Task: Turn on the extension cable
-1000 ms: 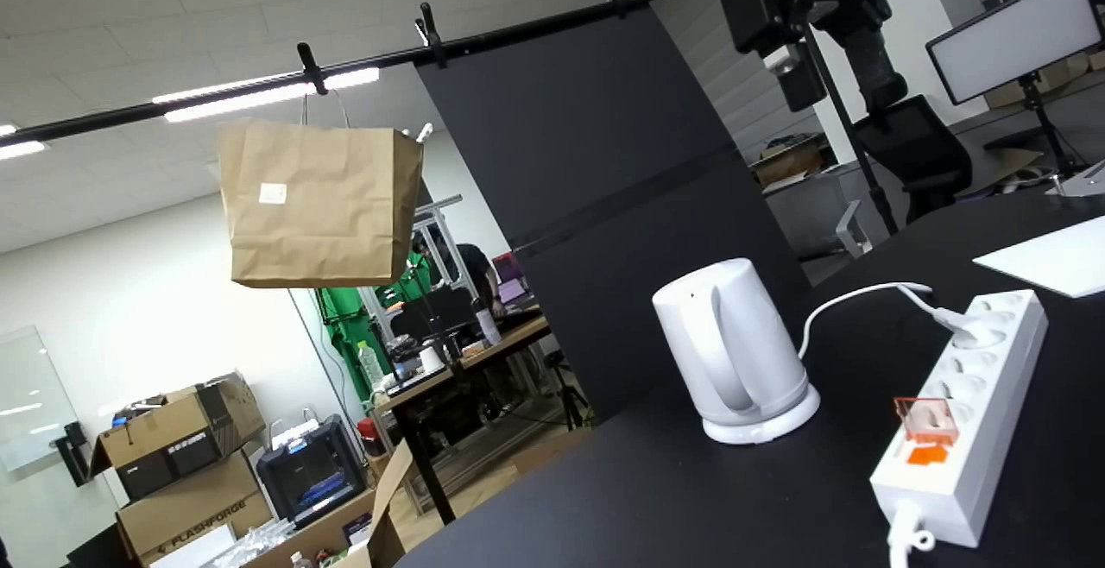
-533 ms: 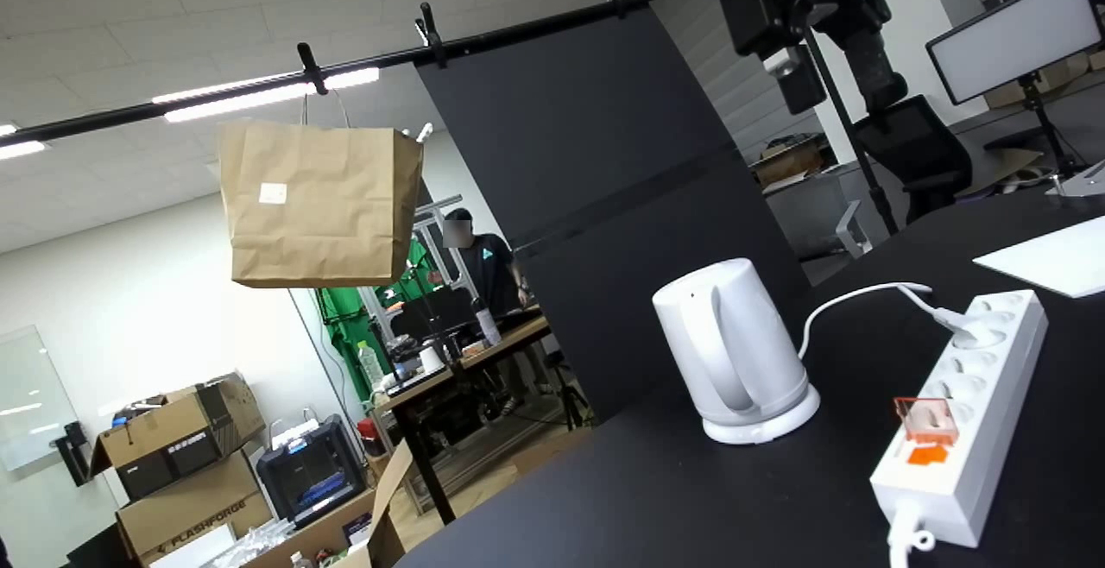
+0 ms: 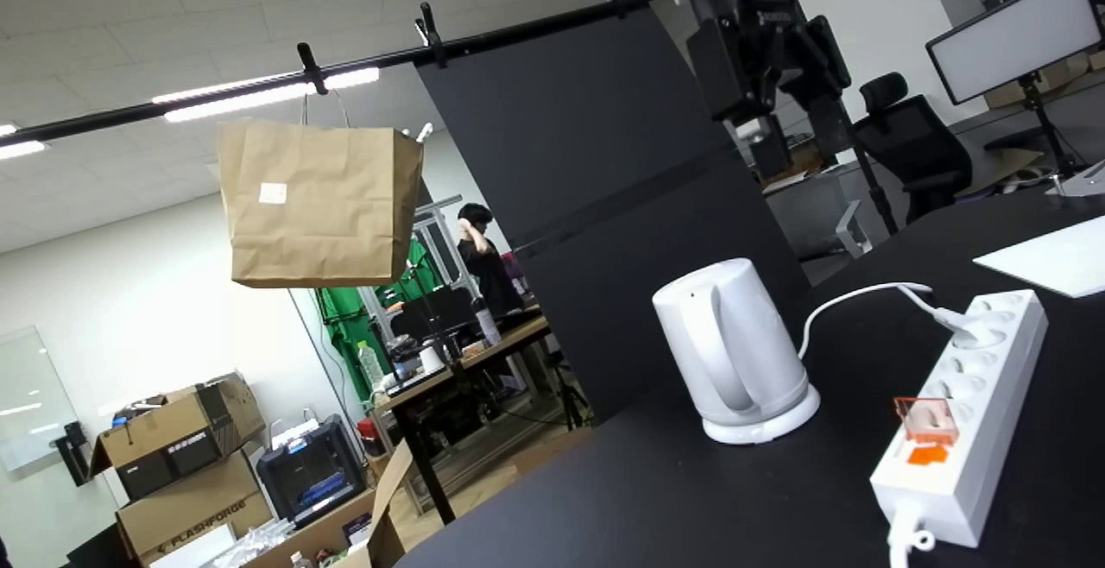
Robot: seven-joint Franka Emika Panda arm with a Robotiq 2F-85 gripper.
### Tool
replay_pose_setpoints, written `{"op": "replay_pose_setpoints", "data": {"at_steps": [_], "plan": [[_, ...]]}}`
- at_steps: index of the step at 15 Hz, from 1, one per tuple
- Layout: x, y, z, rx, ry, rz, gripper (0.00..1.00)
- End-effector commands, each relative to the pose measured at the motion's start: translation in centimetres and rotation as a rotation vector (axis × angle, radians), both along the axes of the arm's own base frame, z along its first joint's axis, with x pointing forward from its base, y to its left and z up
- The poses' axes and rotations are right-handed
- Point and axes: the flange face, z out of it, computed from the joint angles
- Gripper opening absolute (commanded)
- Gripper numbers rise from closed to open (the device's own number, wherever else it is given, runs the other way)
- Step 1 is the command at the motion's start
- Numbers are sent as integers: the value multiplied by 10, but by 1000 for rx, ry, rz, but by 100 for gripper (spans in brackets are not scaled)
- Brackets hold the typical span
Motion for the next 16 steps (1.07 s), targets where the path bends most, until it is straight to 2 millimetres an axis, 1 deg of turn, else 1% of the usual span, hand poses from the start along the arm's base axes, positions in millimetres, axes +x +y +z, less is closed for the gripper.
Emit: {"op": "replay_pose_setpoints", "data": {"at_steps": [1,6,8,9,10,11,13,16], "plan": [[15,22,-10,-19,-8,49,60],[21,42,-37,2,12,97,25],[21,47,-50,-6,12,109,12],[21,48,-57,-11,10,115,5],[20,49,-63,-12,10,120,1],[20,50,-70,-14,14,124,0],[17,51,-85,-29,34,130,0],[17,49,-101,-42,59,134,0]]}}
